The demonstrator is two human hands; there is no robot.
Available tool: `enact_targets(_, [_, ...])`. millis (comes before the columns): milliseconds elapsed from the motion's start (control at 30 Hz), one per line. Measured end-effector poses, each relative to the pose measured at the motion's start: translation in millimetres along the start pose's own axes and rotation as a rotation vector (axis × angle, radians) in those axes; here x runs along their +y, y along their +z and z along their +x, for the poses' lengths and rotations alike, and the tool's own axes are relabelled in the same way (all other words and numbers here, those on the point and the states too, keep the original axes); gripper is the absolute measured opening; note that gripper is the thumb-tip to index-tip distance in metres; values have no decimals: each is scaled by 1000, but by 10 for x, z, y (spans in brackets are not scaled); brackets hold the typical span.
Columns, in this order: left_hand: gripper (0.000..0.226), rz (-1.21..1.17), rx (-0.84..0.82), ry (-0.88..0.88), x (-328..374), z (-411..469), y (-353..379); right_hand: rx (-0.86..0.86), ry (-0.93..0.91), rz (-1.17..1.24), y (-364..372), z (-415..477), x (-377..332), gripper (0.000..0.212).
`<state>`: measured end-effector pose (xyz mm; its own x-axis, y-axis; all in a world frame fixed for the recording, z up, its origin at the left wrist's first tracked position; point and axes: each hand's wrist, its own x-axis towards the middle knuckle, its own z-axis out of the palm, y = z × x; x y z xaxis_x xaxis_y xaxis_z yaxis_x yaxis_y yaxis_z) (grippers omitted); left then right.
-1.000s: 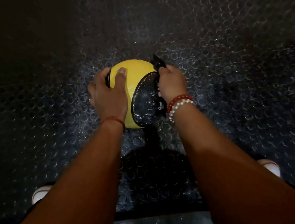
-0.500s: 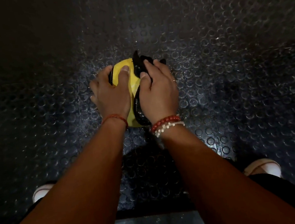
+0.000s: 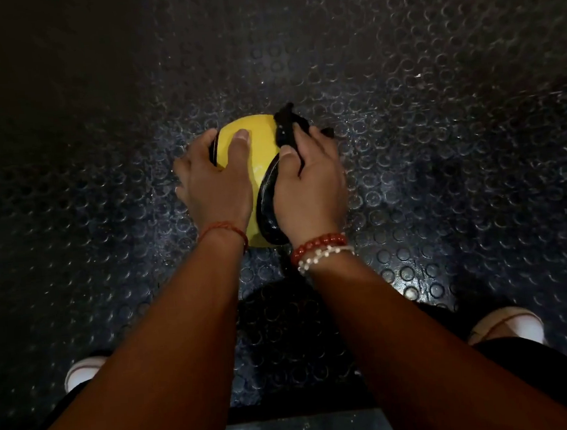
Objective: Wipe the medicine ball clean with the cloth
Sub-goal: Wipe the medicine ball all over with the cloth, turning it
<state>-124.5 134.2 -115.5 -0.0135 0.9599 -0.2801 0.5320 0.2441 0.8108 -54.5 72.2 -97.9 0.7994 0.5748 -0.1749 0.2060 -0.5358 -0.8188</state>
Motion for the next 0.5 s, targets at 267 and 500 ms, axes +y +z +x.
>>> enact_targets(267, [60, -30, -15, 5, -48, -3, -5, 2, -16, 4, -53, 181, 55, 34])
enact_targets(500, [61, -69, -12, -17, -83, 5, -9, -105, 476, 315, -144, 423, 186, 22])
